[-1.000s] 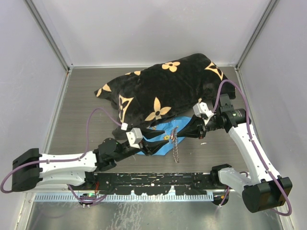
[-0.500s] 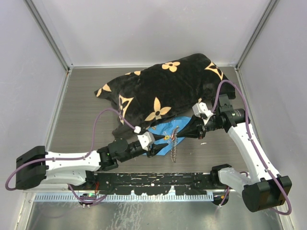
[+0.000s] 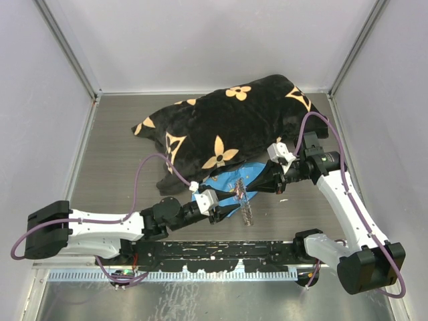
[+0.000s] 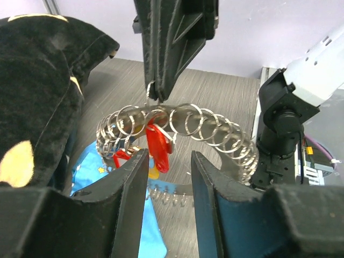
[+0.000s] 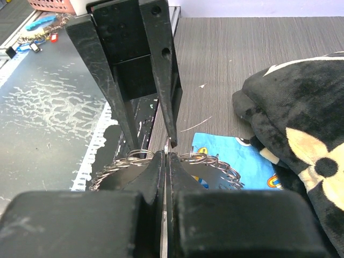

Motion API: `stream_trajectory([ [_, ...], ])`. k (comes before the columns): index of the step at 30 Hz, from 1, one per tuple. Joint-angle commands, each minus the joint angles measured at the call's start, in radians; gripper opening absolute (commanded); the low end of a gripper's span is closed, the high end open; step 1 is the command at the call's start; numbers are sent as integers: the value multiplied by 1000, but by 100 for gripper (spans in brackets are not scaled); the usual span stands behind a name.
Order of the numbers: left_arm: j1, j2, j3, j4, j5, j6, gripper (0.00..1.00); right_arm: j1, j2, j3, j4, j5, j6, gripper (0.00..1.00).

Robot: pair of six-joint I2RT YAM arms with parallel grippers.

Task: Remove the keys from the keyring
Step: Remove the key from the keyring.

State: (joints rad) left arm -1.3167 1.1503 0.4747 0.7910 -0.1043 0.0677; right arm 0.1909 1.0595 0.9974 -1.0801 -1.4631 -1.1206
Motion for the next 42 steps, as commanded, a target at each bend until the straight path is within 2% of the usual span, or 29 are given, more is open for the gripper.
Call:
stream_trajectory([
  [1,-32,1,2,124,-57,12,39,-6,4,9,32,-60,15,1],
  [16,-137,150,39,266,-353,148,39,-6,13,10,32,-68,20,1],
  [27,-139,193,62,322,-370,170,37,-6,15,10,31,-69,21,1],
  [32,-139,222,88,337,-371,183,31,-6,14,11,32,-69,22,1],
  [42,-139,235,92,337,-400,195,26,-6,8,10,33,-69,24,1],
])
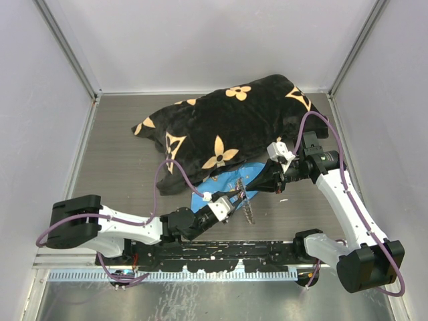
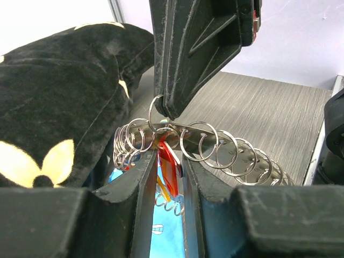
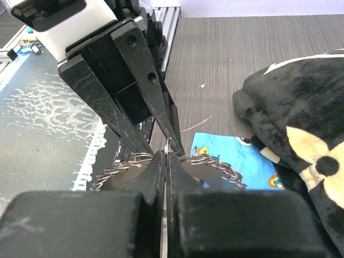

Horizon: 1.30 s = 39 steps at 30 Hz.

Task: Remove the keys from the keyring
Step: Remove the key from the keyring.

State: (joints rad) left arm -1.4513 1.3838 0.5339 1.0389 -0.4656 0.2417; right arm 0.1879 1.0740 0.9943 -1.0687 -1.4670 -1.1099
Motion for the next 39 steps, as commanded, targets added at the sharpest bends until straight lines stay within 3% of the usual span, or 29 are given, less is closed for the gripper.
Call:
stream_trajectory([
  [1,-4,2,32,89,-44,23,26,-3,-6,13,21,-65,13,1],
  [9,-4,12,31,87,-59,30,18,-4,-9,13,20,-65,16,1],
  [14,-4,1,27,79,-59,35,1,-3,-10,13,22,-65,16,1],
  [22,-4,-43,19,26,-54,53,0,-2,-14,9,23,-52,16,1],
  [39,-4,-182,65,-266,10,158,0,32,-11,26,-31,35,-74,1],
])
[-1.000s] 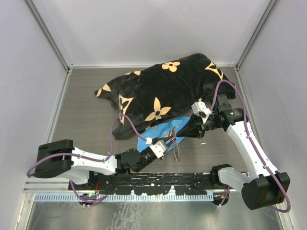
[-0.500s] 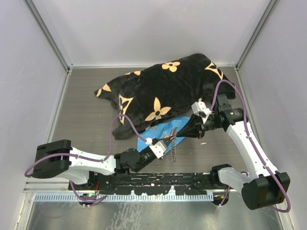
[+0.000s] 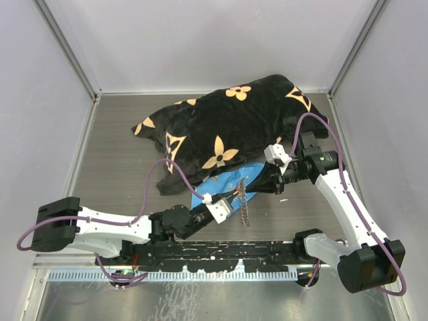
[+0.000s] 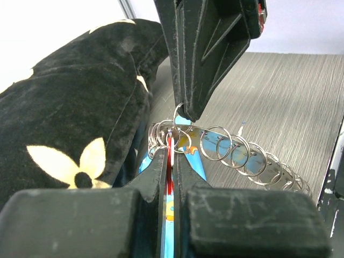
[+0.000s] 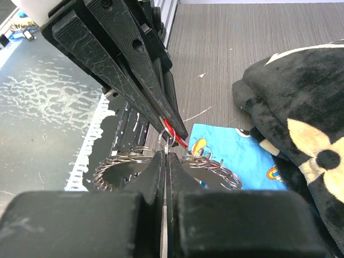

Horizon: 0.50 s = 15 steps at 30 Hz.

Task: Remove the keys from the keyring
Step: Remove the key from the keyring.

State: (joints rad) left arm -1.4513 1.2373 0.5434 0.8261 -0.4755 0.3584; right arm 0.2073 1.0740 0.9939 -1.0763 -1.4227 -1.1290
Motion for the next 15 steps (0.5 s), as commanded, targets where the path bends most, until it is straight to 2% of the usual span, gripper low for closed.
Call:
stream_trajectory([
  [1,-4,-41,63,-73,24,46,0,17,-12,29,-33,-1,-70,1],
  [9,-6,-95,110,-258,62,66,0,71,20,88,-173,104,-324,1],
  [15,-6,-145,124,-365,110,63,0,98,47,113,-322,154,-620,1],
])
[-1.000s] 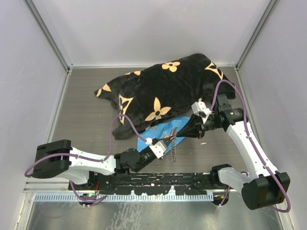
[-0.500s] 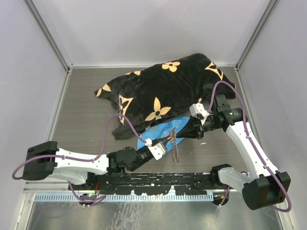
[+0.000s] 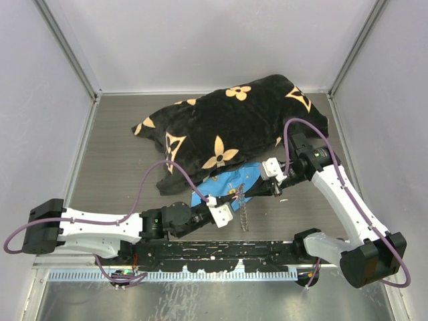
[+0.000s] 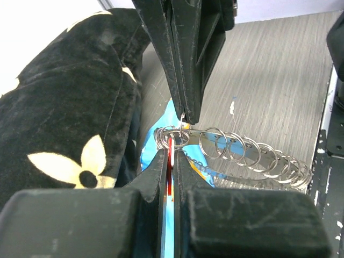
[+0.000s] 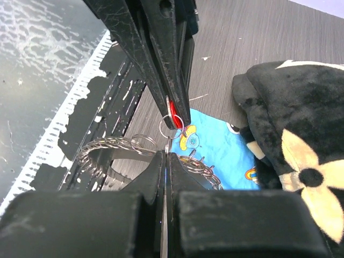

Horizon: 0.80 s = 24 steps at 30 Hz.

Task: Remove the keys from the keyring
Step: Remove the key from the keyring.

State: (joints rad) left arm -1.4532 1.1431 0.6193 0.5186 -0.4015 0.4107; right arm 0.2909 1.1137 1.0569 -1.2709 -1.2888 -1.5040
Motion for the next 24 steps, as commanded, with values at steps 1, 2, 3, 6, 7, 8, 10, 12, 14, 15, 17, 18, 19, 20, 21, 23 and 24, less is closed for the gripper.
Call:
stream_trajectory([
  [1,-5,-55,51,-81,41,8,0,20,14,53,-146,30,-286,1],
  [2,-5,-59,55,-98,47,6,0,23,18,54,-162,38,-335,1],
  [3,-5,-61,58,-111,54,3,0,27,22,56,-179,44,-374,1],
  [6,-5,-69,59,-133,62,-2,0,39,22,56,-188,53,-420,1],
  [7,-5,-71,59,-139,64,-4,0,42,19,55,-188,57,-429,1],
  [8,-6,-74,59,-143,68,-7,0,43,17,54,-188,60,-436,1],
  [10,-6,-77,58,-148,71,-7,0,44,16,50,-187,61,-447,1],
  [12,-6,-80,61,-154,76,-8,0,44,13,44,-188,63,-457,1],
  [14,-6,-79,67,-163,81,-8,0,45,11,38,-188,64,-461,1],
  [15,-6,-77,71,-168,86,-7,0,46,9,37,-188,65,-465,1],
  [17,-6,-74,78,-175,93,-6,0,45,8,33,-188,66,-464,1],
  [18,-6,-71,81,-177,96,-6,0,46,8,30,-188,65,-464,1],
  [19,-5,-68,84,-179,98,-6,0,46,6,28,-188,66,-465,1],
  [20,-6,-67,86,-180,99,-7,0,45,6,26,-188,66,-464,1],
  [21,-7,-66,88,-180,101,-7,0,46,7,25,-188,67,-464,1],
  [23,-7,-64,91,-180,103,-6,0,46,5,20,-188,68,-464,1],
  [24,-10,-65,93,-181,102,-6,0,46,5,19,-188,69,-465,1],
])
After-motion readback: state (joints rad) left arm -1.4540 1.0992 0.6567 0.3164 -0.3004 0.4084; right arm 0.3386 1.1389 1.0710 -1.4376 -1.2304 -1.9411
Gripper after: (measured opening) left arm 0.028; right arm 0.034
